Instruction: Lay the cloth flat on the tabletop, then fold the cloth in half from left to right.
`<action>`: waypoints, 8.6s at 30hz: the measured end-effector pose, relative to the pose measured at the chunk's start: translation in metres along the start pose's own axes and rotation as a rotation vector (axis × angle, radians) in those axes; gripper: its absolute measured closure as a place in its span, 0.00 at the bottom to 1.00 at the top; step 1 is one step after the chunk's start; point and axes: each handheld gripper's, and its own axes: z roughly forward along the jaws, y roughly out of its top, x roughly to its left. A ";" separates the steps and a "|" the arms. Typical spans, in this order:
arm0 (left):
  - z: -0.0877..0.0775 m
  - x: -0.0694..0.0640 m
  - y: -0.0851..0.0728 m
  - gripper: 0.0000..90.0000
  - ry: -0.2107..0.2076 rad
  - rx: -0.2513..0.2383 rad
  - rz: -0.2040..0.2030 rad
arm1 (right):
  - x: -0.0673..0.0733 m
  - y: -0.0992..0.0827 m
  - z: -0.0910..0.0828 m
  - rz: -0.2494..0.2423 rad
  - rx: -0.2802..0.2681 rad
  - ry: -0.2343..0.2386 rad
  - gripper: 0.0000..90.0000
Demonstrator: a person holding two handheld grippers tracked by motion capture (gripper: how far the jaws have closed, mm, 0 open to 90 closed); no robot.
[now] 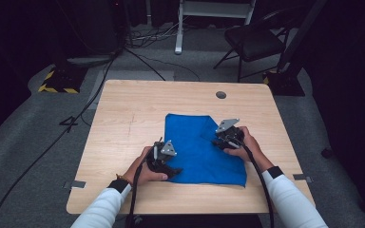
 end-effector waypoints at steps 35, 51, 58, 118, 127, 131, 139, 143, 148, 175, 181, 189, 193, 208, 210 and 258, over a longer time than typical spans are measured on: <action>-0.013 -0.002 -0.004 0.21 0.039 -0.025 -0.024 | -0.043 -0.068 -0.064 0.271 -0.171 -0.170 0.44; -0.005 0.002 0.001 0.21 0.094 0.002 0.005 | 0.027 -0.090 -0.072 0.140 -0.162 0.047 0.33; 0.002 0.011 -0.001 0.16 0.058 -0.003 -0.012 | 0.024 -0.095 -0.062 0.155 -0.109 0.024 0.33; -0.007 0.112 0.014 0.22 0.276 -0.097 -0.243 | 0.147 0.053 0.004 -0.140 -0.233 0.253 0.48; -0.008 0.111 0.015 0.22 0.290 -0.081 -0.230 | 0.174 0.070 0.014 -0.192 -0.231 0.256 0.47; -0.006 0.110 0.017 0.21 0.287 -0.085 -0.229 | 0.177 0.071 0.021 -0.182 -0.215 0.233 0.48; 0.000 0.109 0.024 0.21 0.278 -0.092 -0.228 | 0.177 0.071 0.029 -0.142 -0.203 0.214 0.61; 0.004 0.111 0.029 0.21 0.298 -0.084 -0.231 | 0.172 0.070 0.030 -0.121 -0.202 0.219 0.81; 0.010 0.121 0.031 0.21 0.339 -0.095 -0.286 | 0.175 0.069 0.029 -0.136 -0.195 0.207 0.97; 0.019 0.136 0.027 0.68 0.296 -0.099 -0.308 | 0.198 0.061 0.018 -0.180 -0.211 0.271 0.99; 0.018 0.133 0.029 0.92 0.295 -0.082 -0.280 | 0.197 0.060 0.017 -0.179 -0.223 0.266 0.99; 0.008 0.127 0.028 0.95 0.294 -0.047 -0.232 | 0.191 0.060 0.009 -0.165 -0.266 0.271 0.99; 0.003 0.125 0.021 0.96 0.297 -0.057 -0.229 | 0.195 0.061 0.008 -0.182 -0.273 0.284 0.99; -0.017 0.133 0.007 0.96 0.313 -0.163 -0.290 | 0.195 0.069 0.006 -0.191 -0.287 0.274 1.00; -0.017 0.133 0.007 0.96 0.316 -0.175 -0.297 | 0.194 0.071 0.007 -0.189 -0.286 0.272 1.00; -0.015 0.134 0.070 0.95 0.366 -0.165 -0.272 | 0.155 0.068 -0.027 -0.114 -0.356 0.172 1.00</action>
